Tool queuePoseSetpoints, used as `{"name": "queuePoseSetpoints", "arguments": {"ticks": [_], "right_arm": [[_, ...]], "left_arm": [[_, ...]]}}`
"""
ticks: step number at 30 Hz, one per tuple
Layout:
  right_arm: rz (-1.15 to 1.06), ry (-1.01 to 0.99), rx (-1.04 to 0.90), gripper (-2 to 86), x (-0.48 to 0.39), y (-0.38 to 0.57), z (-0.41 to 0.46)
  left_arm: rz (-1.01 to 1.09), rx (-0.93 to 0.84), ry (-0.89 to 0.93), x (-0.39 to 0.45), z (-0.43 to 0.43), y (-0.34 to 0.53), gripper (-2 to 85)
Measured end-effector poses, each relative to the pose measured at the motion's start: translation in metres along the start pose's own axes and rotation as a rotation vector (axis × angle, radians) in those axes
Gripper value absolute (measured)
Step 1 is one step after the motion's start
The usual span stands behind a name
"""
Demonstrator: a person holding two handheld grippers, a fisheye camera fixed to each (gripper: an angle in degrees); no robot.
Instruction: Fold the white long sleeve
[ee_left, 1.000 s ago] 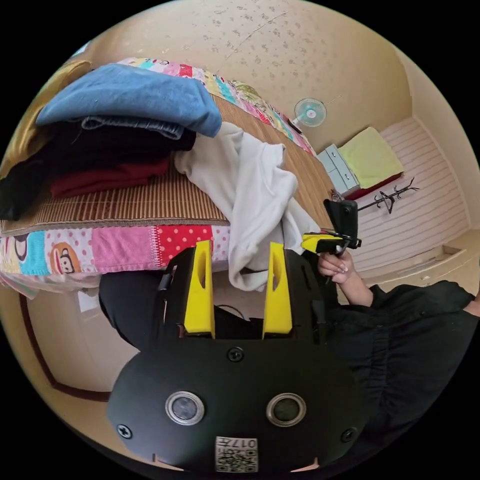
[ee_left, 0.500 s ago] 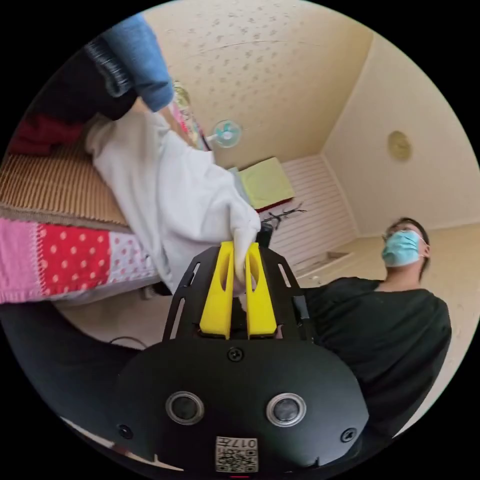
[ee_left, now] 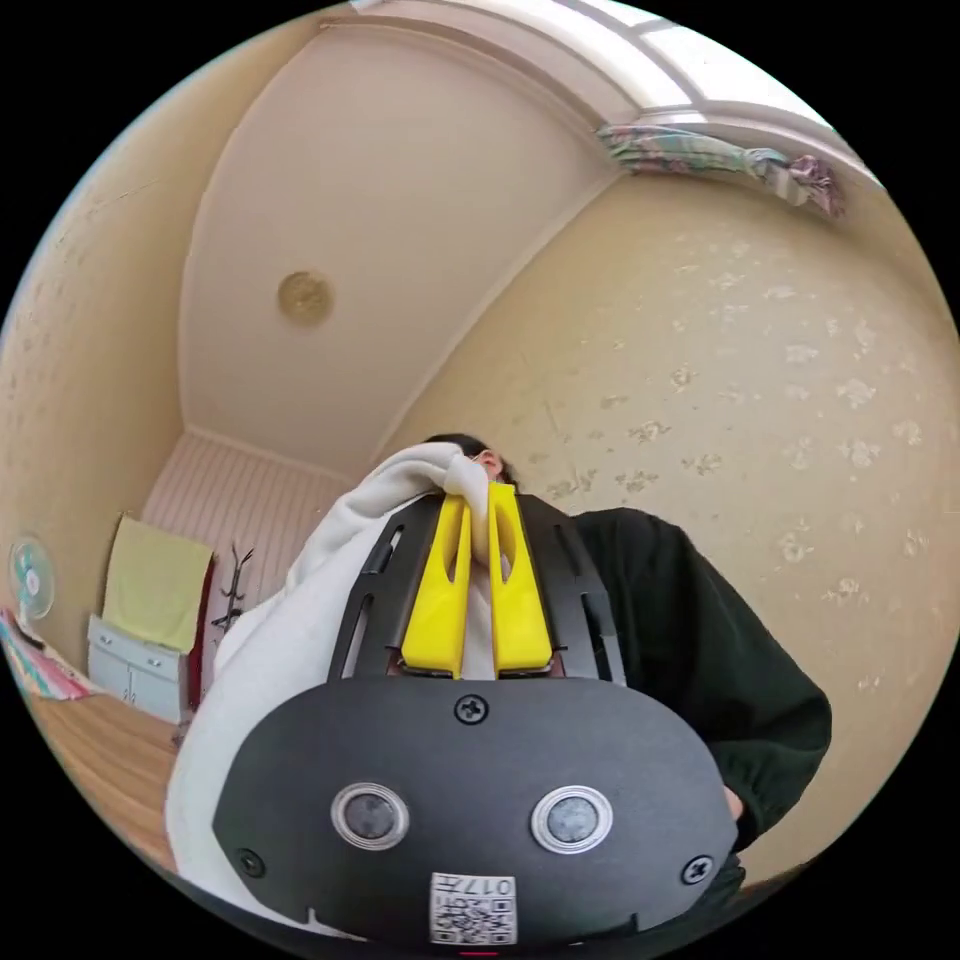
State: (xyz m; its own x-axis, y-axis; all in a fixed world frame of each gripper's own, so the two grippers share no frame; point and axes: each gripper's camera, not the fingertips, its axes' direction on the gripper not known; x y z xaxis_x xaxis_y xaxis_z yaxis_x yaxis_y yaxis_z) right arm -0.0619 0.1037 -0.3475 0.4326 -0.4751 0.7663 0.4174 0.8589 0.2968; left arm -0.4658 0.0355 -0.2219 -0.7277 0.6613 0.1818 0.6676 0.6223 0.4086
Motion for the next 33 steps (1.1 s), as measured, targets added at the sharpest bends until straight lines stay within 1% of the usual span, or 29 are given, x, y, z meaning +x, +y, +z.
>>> {"name": "queuePoseSetpoints", "arguments": {"ticks": [4, 6, 8, 11, 14, 15, 17, 19, 20, 21, 22, 23, 24, 25, 27, 29, 31, 33], "right_arm": [[0.039, 0.153, -0.052, 7.6, -0.020, 0.000, 0.029], [0.046, 0.168, -0.057, 9.1, -0.023, -0.004, 0.037], [0.057, 0.134, -0.044, 10.2, -0.021, -0.011, 0.039], [0.075, 0.114, 0.043, 11.8, -0.020, -0.030, 0.031], [0.088, 0.142, 0.124, 12.5, -0.022, -0.046, 0.016], [0.075, 0.132, 0.151, 12.0, -0.026, -0.050, 0.006], [0.037, 0.131, 0.206, 7.5, -0.036, -0.054, -0.016], [0.039, 0.197, 0.314, 5.4, -0.051, -0.056, -0.058], [0.044, 0.214, 0.346, 5.2, -0.054, -0.056, -0.071], [0.062, 0.241, 0.422, 4.9, -0.062, -0.057, -0.101], [0.076, 0.246, 0.514, 4.6, -0.071, -0.056, -0.134], [0.073, 0.241, 0.562, 4.5, -0.077, -0.054, -0.150], [0.060, 0.225, 0.657, 4.4, -0.089, -0.051, -0.182], [0.035, 0.217, 0.731, 4.3, -0.103, -0.047, -0.210], [-0.030, 0.198, 0.855, 4.2, -0.127, -0.038, -0.246], [-0.103, 0.102, 0.947, 4.2, -0.145, -0.033, -0.272], [-0.221, -0.135, 1.065, 4.2, -0.159, -0.028, -0.295], [-0.305, -0.241, 1.118, 4.2, -0.170, -0.028, -0.303]], "left_arm": [[-0.007, 0.011, 0.091, 0.008, 0.036, 0.002, 0.8], [-0.026, 0.020, 0.171, 0.010, 0.064, 0.007, 0.8], [-0.045, 0.031, 0.238, 0.010, 0.085, 0.011, 0.8], [-0.092, 0.034, 0.317, 0.006, 0.117, 0.020, 0.9], [-0.142, -0.018, 0.291, 0.007, 0.147, 0.025, 1.1], [-0.152, -0.060, 0.261, 0.010, 0.158, 0.024, 1.2], [-0.146, -0.132, 0.199, 0.019, 0.168, 0.019, 1.3], [-0.127, -0.198, 0.106, 0.031, 0.172, 0.011, 1.4], [-0.111, -0.248, 0.012, 0.040, 0.172, 0.003, 1.4], [-0.092, -0.304, -0.097, 0.051, 0.171, -0.006, 1.5], [-0.082, -0.336, -0.159, 0.056, 0.171, -0.010, 1.5], [-0.071, -0.405, -0.303, 0.066, 0.172, -0.018, 1.6], [-0.074, -0.467, -0.456, 0.073, 0.176, -0.025, 1.6], [-0.077, -0.496, -0.536, 0.076, 0.179, -0.027, 1.6], [-0.066, -0.588, -0.774, 0.084, 0.197, -0.028, 1.7], [-0.023, -0.635, -0.857, 0.085, 0.211, -0.022, 1.7], [0.066, -0.677, -0.837, 0.082, 0.223, -0.009, 1.6], [0.134, -0.696, -0.776, 0.070, 0.232, 0.005, 1.6]]}}
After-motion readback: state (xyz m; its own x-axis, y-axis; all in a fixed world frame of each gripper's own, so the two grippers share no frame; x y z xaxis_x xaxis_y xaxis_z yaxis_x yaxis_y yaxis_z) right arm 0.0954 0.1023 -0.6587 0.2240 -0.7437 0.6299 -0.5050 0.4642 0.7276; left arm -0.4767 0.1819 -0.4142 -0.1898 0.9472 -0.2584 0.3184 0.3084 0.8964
